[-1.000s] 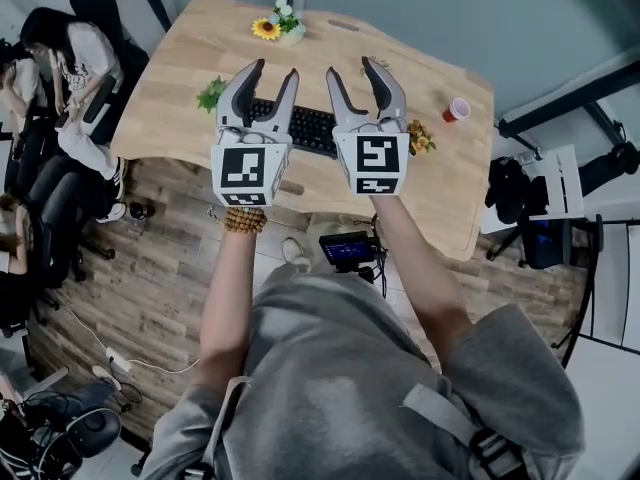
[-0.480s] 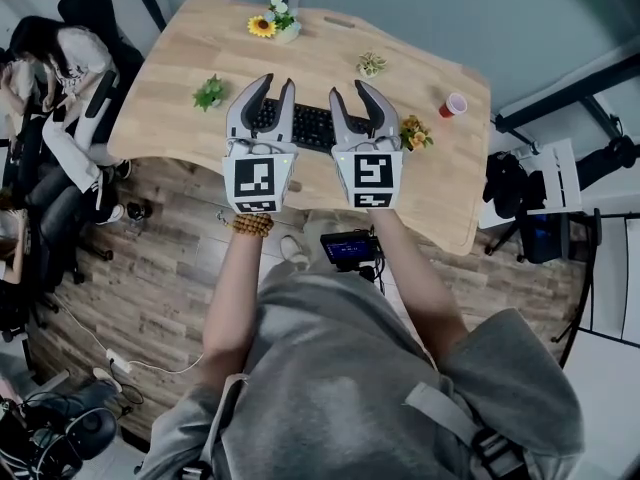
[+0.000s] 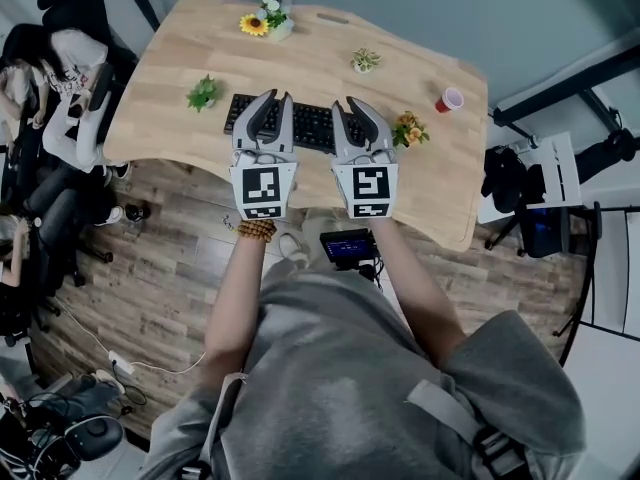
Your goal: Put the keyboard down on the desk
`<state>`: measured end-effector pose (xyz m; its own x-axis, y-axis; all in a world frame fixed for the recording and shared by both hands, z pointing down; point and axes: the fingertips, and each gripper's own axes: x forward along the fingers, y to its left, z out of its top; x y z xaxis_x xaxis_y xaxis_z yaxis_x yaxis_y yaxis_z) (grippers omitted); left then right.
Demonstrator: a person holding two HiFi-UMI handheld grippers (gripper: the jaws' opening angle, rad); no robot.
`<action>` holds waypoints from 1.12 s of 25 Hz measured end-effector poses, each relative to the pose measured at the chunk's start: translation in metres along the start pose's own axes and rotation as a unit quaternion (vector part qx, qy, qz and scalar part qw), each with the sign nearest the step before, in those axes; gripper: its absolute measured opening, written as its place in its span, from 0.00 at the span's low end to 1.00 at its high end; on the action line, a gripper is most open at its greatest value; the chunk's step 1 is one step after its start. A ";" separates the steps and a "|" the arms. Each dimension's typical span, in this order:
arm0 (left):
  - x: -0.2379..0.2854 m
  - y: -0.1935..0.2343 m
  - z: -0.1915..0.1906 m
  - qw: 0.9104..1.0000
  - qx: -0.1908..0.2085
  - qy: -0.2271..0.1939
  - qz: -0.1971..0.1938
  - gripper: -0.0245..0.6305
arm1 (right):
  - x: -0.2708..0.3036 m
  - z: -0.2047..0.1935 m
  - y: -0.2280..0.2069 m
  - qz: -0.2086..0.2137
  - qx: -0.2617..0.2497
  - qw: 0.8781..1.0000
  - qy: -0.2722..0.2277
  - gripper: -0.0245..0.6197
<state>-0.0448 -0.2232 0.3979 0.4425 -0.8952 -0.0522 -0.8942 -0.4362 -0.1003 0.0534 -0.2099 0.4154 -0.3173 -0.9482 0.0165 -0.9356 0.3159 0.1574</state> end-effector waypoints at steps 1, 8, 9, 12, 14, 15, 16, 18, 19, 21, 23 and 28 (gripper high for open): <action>0.000 -0.002 -0.003 1.000 0.000 0.003 0.000 0.13 | -0.002 -0.005 -0.002 -0.002 0.002 1.000 0.005 0.16; -0.006 -0.012 -0.033 0.999 0.003 0.033 -0.003 0.10 | -0.014 -0.036 -0.007 -0.013 0.011 0.999 0.031 0.14; -0.007 -0.012 -0.038 0.999 0.003 0.037 -0.003 0.09 | -0.015 -0.040 -0.008 -0.014 0.012 0.999 0.035 0.13; -0.009 -0.012 -0.051 0.999 -0.001 0.051 -0.004 0.06 | -0.017 -0.050 -0.009 -0.016 0.014 0.999 0.047 0.07; -0.010 -0.011 -0.060 0.998 -0.003 0.061 -0.004 0.05 | -0.017 -0.055 -0.009 -0.018 0.015 0.998 0.054 0.06; -0.011 -0.009 -0.064 0.998 -0.004 0.066 -0.002 0.05 | -0.017 -0.057 -0.009 -0.018 0.016 0.998 0.056 0.06; -0.011 -0.008 -0.068 0.997 -0.004 0.072 -0.001 0.05 | -0.017 -0.058 -0.008 -0.019 0.016 0.998 0.059 0.06; -0.013 -0.007 -0.075 0.997 -0.005 0.082 0.002 0.05 | -0.018 -0.062 -0.008 -0.019 0.015 0.998 0.063 0.06; -0.014 -0.006 -0.078 0.996 -0.005 0.085 0.003 0.05 | -0.018 -0.065 -0.008 -0.020 0.015 0.998 0.066 0.06; -0.015 -0.003 -0.083 0.996 -0.007 0.090 0.006 0.05 | -0.018 -0.069 -0.009 -0.021 0.017 0.997 0.071 0.06; -0.015 0.001 -0.089 0.995 -0.011 0.096 0.010 0.05 | -0.017 -0.073 -0.009 -0.022 0.021 0.997 0.077 0.06; -0.007 0.010 -0.107 0.993 -0.031 0.115 0.021 0.05 | -0.013 -0.090 -0.020 -0.027 0.024 0.994 0.099 0.06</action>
<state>-0.0645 -0.2310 0.5040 0.3839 -0.9069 0.1735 -0.9172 -0.3962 -0.0415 0.0903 -0.2071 0.5014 -0.2338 -0.9505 0.2044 -0.9585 0.2606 0.1153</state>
